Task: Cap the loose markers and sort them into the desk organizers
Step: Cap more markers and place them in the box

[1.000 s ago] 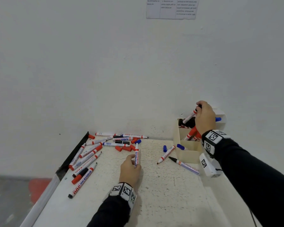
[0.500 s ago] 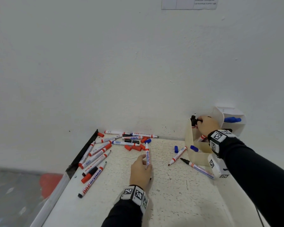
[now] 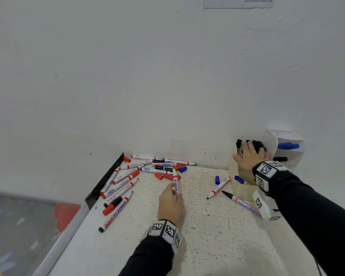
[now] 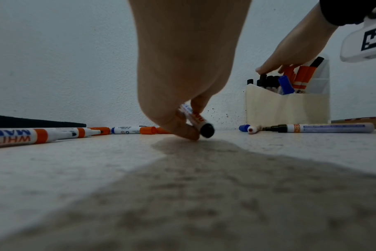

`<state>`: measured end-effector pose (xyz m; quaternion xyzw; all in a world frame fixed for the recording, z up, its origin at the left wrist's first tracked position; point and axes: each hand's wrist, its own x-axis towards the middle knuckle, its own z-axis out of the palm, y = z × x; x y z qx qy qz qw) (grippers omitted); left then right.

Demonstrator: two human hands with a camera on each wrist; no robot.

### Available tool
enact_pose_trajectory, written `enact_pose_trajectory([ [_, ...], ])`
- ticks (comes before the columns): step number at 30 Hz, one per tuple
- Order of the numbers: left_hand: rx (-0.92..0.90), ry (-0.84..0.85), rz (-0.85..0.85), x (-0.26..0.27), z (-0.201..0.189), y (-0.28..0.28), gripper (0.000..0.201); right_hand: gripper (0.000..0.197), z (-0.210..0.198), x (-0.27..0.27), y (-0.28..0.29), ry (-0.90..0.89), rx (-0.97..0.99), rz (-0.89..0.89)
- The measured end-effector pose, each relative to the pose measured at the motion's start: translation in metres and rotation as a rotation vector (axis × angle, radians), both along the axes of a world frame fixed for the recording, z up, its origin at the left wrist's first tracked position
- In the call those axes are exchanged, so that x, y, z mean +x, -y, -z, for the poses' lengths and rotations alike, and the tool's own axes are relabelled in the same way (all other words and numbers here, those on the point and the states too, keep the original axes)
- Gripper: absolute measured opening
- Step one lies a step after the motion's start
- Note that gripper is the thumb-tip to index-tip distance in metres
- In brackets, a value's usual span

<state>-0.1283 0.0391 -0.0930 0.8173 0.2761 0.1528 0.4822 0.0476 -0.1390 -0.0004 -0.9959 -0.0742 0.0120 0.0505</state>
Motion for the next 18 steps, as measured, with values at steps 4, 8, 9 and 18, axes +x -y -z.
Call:
enact_pose_trajectory([
  [4, 0.069, -0.045, -0.147, -0.002, -0.002, -0.003, 0.042, 0.05, -0.015, -0.016, -0.018, 0.153, 0.112, -0.131],
  [8, 0.071, -0.05, -0.204, -0.005, -0.008, -0.002, 0.048, 0.028, -0.016, -0.03, -0.056, 0.1, 0.337, -0.377],
  [9, 0.069, -0.053, -0.208, -0.005, -0.009, -0.002, 0.049, 0.028, -0.012, -0.034, -0.067, 0.006, 0.36, -0.432],
  [18, 0.066, -0.032, -0.2, -0.004, -0.004, -0.002, 0.048, 0.045, 0.045, -0.046, -0.153, -0.284, 0.159, -0.644],
])
